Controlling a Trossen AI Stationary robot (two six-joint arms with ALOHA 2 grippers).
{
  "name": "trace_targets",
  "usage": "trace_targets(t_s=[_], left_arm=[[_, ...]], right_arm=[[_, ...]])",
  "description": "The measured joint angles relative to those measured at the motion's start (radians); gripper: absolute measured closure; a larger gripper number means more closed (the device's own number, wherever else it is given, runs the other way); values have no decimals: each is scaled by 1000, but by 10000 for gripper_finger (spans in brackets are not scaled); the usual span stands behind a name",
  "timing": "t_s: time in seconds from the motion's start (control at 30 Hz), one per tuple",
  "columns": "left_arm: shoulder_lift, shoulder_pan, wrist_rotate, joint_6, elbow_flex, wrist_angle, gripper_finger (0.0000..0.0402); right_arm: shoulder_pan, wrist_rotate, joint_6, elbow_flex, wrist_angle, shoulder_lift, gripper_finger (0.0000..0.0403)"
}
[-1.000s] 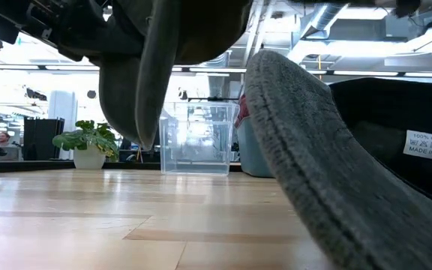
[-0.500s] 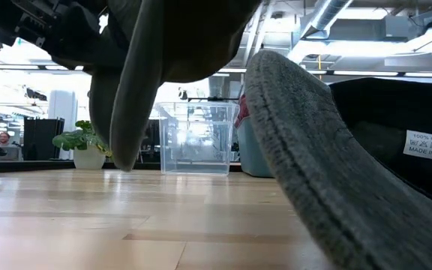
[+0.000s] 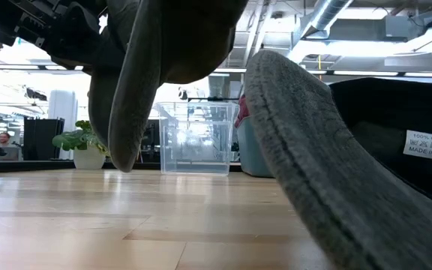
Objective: Pick & Place hat
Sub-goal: Put the left black cap into the transparent bin
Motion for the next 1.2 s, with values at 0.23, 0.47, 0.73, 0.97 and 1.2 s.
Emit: trace_targets(t_s=[0.23, 0.47, 0.73, 0.97, 1.2], left_arm=[[0, 0, 0, 0, 0, -12, 384], [0, 0, 0, 0, 0, -19, 384], [0, 0, 0, -1, 0, -18, 384], [0, 0, 0, -4, 0, -18, 384], [0, 0, 0, -4, 0, -18, 384]], right_arm=[[-5, -24, -8, 0, -12, -29, 149], [18, -66, 24, 0, -9, -86, 148], [-16, -186, 183, 0, -54, -75, 148], [-52, -302, 230, 0, -94, -75, 148], [-81, -399, 248, 0, -123, -75, 148]])
